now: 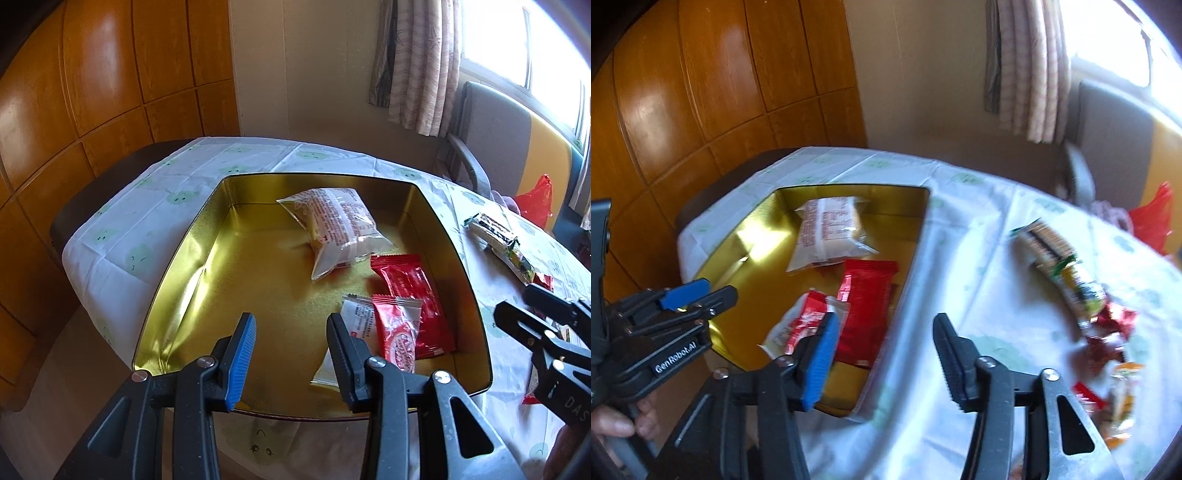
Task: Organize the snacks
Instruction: 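Lower the red-white packet into the gold tin and open the right tool, then move both tools back toward the snack pile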
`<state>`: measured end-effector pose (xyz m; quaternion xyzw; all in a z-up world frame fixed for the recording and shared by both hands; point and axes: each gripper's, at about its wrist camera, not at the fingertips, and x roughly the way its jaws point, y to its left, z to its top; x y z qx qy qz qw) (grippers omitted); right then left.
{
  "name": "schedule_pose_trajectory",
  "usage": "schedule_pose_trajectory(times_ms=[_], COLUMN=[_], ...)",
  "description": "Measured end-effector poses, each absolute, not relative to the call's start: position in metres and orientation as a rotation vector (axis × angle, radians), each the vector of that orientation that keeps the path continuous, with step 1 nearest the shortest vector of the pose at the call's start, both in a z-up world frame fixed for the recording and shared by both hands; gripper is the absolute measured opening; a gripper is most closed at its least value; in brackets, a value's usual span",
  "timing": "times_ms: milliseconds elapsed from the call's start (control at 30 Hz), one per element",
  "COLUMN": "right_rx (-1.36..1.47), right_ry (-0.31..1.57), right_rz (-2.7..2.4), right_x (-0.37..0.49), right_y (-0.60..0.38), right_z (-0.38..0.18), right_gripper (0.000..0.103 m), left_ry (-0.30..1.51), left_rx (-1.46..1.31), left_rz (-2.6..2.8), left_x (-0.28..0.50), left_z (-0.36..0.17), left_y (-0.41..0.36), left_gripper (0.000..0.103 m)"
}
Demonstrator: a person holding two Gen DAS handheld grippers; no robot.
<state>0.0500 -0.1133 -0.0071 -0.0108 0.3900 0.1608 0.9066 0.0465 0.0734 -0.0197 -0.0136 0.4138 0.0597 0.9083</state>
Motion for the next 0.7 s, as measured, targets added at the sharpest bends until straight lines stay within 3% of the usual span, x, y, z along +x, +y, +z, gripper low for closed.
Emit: schedule_pose_trajectory(times_ms=[700], right_rx=[-0.111], right_ry=[0.722], right_rz=[0.192], right_x=[0.024], right_y=[-0.145], right_z=[0.003], right_gripper=[0.063], left_ry=[0.84], left_rx=[0.042], left_rz=[0.031], left_x=[0.043], left_z=[-0.006], left_y=[0.034], left_gripper=[0.04])
